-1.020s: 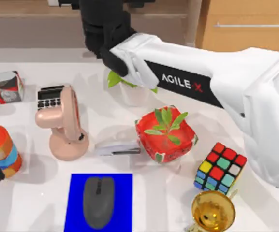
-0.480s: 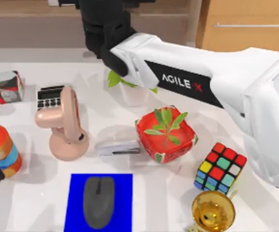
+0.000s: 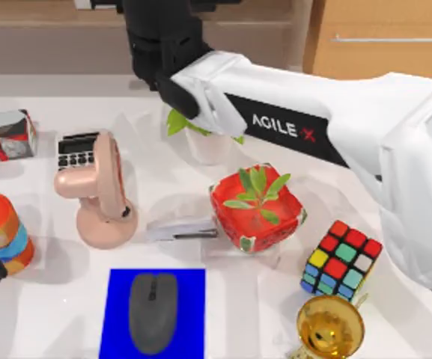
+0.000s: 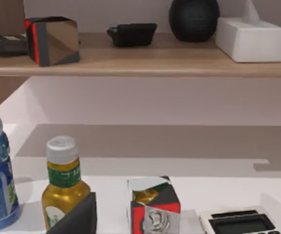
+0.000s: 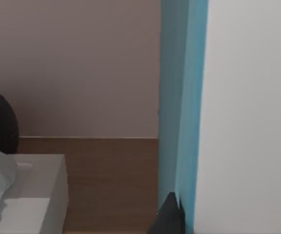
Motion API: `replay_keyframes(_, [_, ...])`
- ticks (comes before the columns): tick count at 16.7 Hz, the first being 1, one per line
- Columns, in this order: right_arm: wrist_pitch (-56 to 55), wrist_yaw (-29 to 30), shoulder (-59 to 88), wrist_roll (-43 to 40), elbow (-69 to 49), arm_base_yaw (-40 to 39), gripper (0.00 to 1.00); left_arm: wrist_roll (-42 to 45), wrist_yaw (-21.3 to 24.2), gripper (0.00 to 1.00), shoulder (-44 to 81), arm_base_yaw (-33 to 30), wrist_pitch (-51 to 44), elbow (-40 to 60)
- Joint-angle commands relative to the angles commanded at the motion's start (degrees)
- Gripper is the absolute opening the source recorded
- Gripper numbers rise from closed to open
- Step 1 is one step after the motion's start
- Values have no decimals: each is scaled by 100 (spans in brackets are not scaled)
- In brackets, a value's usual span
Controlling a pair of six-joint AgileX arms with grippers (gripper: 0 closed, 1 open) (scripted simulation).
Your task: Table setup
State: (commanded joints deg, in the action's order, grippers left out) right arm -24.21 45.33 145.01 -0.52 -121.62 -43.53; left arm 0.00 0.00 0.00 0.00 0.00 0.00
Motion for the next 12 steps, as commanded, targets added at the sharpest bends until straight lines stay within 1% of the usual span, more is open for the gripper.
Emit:
replay_keyframes(6, [-266,219,-657,6,1025,-223,0,0,0,100,0,0,0,0])
replay_keyframes(12, [-305,250,-732,18,1109,-239,0,0,0,100,0,0,0,0])
